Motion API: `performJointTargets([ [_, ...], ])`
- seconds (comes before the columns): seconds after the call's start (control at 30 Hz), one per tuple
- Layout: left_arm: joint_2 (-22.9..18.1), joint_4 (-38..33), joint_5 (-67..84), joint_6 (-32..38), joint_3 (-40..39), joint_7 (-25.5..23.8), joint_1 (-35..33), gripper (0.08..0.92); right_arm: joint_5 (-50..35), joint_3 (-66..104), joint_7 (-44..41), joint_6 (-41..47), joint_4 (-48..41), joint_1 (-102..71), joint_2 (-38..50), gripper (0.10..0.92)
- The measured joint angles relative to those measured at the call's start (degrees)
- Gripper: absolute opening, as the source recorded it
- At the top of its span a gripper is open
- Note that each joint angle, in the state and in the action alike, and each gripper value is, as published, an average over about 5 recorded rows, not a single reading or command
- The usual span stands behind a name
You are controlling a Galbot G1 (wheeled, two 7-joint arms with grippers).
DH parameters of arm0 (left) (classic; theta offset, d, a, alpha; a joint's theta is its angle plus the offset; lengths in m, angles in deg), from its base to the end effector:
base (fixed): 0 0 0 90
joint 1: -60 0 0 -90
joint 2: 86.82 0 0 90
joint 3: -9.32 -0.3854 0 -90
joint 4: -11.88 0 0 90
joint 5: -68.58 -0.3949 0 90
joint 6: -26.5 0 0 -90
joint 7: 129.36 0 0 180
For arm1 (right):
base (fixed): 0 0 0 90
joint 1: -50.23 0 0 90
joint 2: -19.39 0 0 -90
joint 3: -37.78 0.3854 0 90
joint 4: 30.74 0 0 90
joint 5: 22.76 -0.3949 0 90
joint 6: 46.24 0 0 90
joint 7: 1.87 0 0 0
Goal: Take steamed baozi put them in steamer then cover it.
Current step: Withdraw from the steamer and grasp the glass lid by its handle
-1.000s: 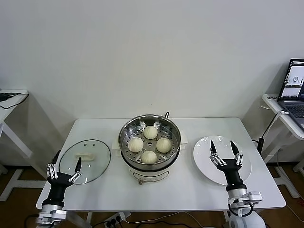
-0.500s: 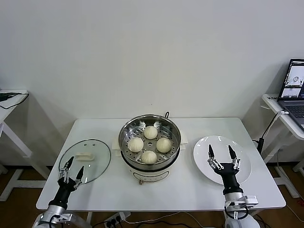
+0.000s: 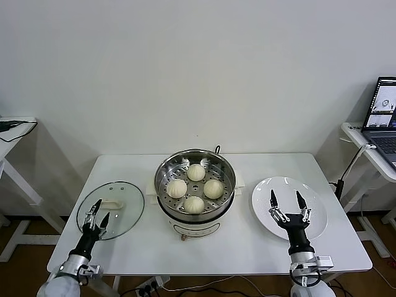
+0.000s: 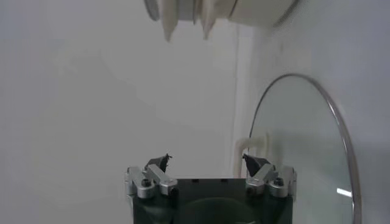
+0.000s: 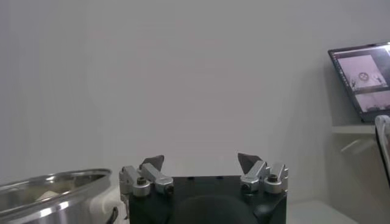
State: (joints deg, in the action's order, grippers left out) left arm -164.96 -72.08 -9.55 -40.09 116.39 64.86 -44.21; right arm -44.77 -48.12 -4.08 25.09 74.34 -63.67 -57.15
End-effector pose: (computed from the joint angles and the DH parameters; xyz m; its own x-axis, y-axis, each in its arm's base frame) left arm 0.2672 0.2006 -0.4742 -0.9955 0.0876 0.0347 0.0388 0.0449 0.9982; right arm 0.2389 -0.0923 -0.3996 -0.9832 0.0123 -0.1823 -0.0115 0.9916 0.1291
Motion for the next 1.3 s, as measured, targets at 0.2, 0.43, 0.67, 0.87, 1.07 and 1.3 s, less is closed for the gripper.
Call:
performJointTargets([
  [0.2,0.07,2.73,-2.11,-0.55,-0.25,0.11,3.01,0.823,0.16,0.25,0.02,-0.16,0.00,-0.24,-0.09,0.823],
  [0.43,-0.05,5.80,-3.97,-0.85,-0.50,0.26,6.00,0.823,0.42,0.46,0.02,-0.33,-0.05,-0.31,-0.41,0.823],
  [0.67,-0.18,8.84,-5.53,-1.21,-0.91,0.45,8.89,0.823,0.74,0.58,0.02,-0.56,-0.50,-0.35,-0.67,0.823],
  [0.87,-0.09,11.26,-6.36,-1.53,-0.95,0.63,11.18,0.823,0.86,0.81,-0.04,-0.73,-0.65,-0.50,-0.67,0.823],
  [1.07,0.03,12.74,-6.71,-1.74,-0.97,0.70,12.91,0.818,1.19,0.71,-0.11,-0.92,-1.21,-0.46,-0.85,0.823],
  [1.3,0.09,14.29,-6.85,-1.62,-1.29,0.86,13.99,0.670,1.71,0.58,-0.21,-1.13,-1.89,-0.18,-0.99,0.823],
])
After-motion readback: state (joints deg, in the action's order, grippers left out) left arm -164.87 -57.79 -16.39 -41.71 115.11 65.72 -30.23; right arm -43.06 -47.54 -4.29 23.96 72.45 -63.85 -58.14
